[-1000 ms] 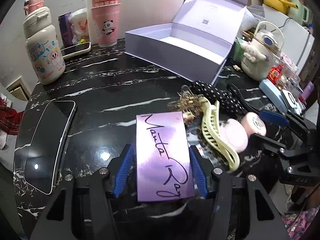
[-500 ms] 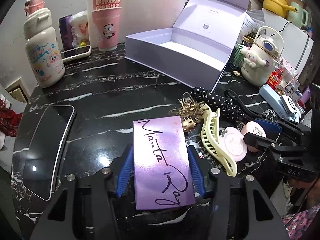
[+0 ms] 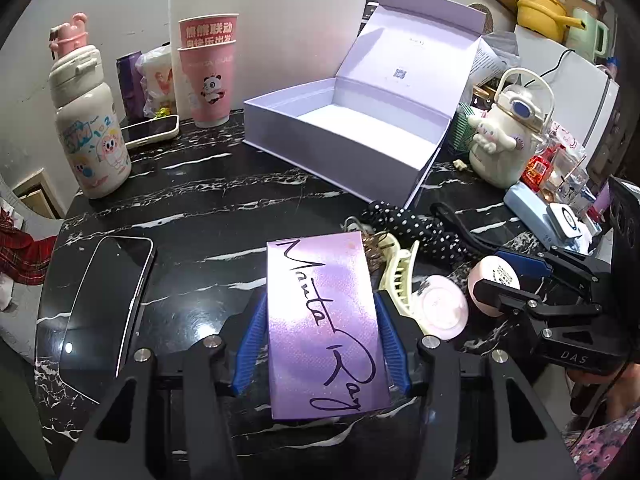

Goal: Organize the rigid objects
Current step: 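Carry the purple card and pink compact over the lavender box with both grippers, then lower the card and compact into the box and open both grippers, then withdraw both grippers from the box back toward the table items, then grasp the white cable with the left gripper while the right grasps a pink compact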

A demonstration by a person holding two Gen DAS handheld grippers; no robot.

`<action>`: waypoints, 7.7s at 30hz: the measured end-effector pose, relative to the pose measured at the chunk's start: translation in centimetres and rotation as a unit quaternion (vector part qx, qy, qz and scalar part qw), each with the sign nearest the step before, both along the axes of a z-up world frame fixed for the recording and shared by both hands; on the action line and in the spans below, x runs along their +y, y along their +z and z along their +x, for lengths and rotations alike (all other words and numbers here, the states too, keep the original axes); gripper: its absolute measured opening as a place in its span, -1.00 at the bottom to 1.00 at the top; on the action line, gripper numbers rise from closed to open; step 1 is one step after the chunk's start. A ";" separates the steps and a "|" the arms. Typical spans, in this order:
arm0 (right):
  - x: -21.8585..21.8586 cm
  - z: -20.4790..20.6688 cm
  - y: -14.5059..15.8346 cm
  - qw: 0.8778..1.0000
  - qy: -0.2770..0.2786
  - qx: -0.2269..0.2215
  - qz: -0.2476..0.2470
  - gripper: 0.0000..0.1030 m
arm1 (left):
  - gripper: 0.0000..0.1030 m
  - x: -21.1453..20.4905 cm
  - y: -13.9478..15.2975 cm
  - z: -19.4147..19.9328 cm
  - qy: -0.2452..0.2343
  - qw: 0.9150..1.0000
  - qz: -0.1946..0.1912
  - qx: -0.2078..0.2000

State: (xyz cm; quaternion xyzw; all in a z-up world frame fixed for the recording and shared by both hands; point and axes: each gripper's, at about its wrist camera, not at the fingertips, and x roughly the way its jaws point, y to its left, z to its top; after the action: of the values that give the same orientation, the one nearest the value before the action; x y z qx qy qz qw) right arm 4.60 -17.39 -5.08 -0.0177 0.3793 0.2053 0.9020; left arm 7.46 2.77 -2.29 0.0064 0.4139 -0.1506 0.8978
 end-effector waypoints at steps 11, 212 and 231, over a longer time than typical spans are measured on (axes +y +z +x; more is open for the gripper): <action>-0.6 0.9 2.5 1.000 -0.003 -0.017 0.015 -0.03 | 0.02 -1.5 2.4 2.4 -0.014 1.000 -0.011 -0.019; 1.0 -0.2 0.9 0.994 0.100 -0.018 0.036 0.57 | 0.93 -0.6 -0.3 0.7 0.011 0.999 0.033 0.040; 4.5 0.4 -2.6 0.988 0.138 0.007 -0.065 0.24 | 0.92 -1.6 -3.9 2.4 -0.029 0.995 0.072 0.067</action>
State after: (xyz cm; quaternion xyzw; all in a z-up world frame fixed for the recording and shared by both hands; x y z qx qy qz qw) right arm 4.97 -12.91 -7.68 -0.1274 0.3923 0.3024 0.8593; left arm 9.89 1.14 -6.17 0.0732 0.4828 -0.1469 0.8602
